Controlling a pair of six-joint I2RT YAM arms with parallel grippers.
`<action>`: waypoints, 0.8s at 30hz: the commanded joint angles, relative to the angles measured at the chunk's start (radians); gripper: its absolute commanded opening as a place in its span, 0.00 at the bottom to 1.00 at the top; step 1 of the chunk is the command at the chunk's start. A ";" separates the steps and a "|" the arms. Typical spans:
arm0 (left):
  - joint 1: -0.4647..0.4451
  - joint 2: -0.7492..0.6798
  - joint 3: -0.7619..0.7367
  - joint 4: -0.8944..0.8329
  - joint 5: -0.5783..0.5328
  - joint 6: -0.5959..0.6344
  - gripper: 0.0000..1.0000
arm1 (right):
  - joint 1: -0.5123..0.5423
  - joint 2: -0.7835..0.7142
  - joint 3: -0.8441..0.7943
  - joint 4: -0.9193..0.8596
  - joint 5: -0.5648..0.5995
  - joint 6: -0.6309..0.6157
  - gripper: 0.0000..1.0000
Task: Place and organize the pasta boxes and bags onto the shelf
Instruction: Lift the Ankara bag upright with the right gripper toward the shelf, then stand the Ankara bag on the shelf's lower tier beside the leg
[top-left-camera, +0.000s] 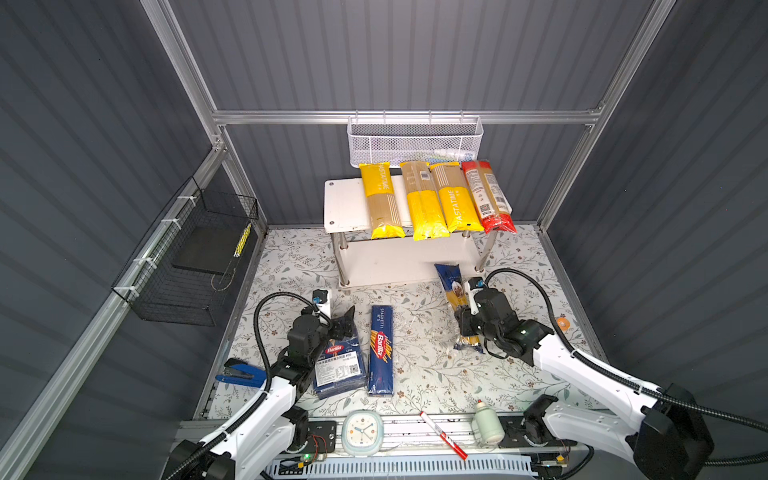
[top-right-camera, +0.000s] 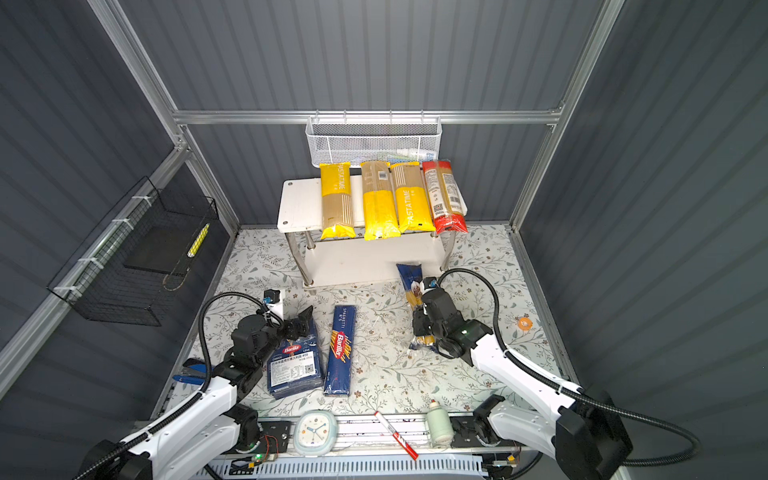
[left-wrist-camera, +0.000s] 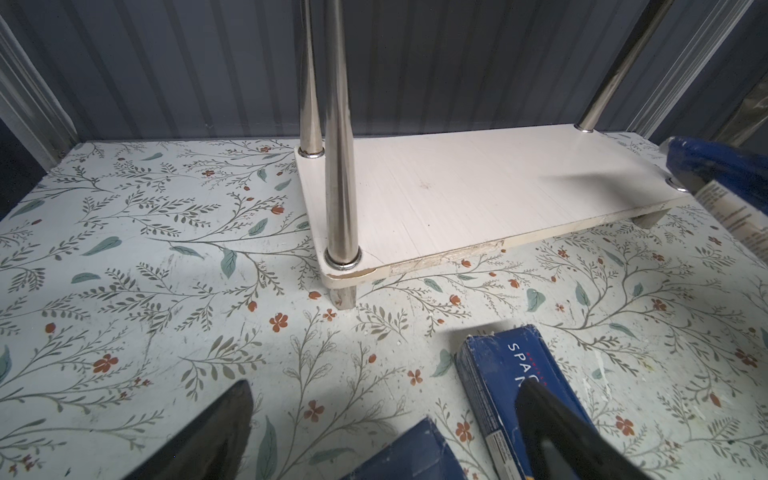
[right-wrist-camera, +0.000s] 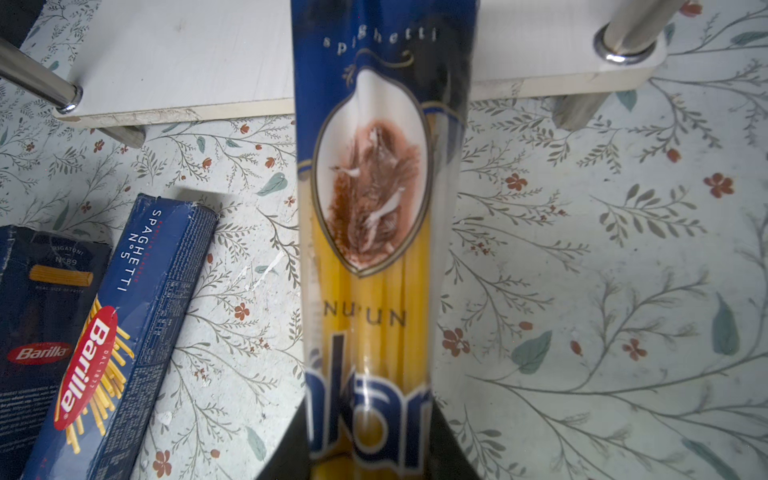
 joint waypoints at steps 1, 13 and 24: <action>0.000 0.005 0.021 0.014 -0.005 -0.003 0.99 | -0.026 0.001 0.095 0.083 -0.004 -0.061 0.27; -0.001 0.005 0.021 0.014 -0.004 -0.003 0.99 | -0.141 0.144 0.215 0.133 -0.046 -0.111 0.27; -0.001 0.003 0.020 0.014 -0.006 -0.003 0.99 | -0.219 0.266 0.304 0.200 -0.093 -0.097 0.28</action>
